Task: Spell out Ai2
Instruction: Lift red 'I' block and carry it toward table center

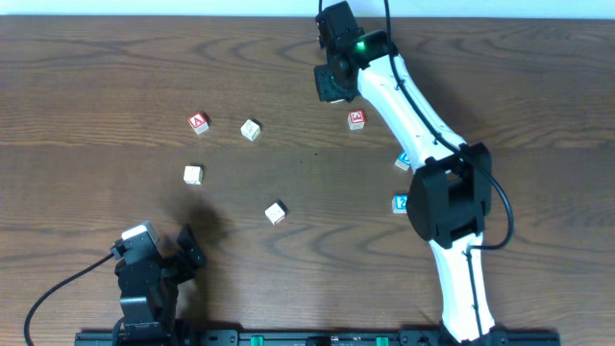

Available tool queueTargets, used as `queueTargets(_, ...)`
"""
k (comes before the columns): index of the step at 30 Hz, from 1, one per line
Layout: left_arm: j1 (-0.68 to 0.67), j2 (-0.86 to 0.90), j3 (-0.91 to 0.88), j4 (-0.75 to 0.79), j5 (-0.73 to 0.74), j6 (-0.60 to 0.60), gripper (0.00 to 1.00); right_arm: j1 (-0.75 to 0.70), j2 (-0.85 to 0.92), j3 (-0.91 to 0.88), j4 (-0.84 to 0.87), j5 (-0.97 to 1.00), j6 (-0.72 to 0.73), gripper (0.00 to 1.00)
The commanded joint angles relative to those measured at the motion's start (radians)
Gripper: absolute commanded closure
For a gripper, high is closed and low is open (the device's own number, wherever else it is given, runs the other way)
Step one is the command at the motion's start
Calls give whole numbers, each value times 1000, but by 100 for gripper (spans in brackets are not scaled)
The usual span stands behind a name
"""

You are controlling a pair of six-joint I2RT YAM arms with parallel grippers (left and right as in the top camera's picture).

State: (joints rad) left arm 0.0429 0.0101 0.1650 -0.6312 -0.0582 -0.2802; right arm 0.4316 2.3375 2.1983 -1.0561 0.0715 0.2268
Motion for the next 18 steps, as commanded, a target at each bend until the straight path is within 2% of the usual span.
queueTargets(1, -3, -6, -11, -1, 0, 8, 5, 7, -43, 21, -34, -12, -2, 99)
queueTargets(6, -3, -6, -11, -1, 0, 8, 5, 17, -50, 21, -90, -53, 5, 98)
queueTargets(18, -3, -6, -11, -1, 0, 8, 5, 66, -92, 21, -97, -23, 22, 99)
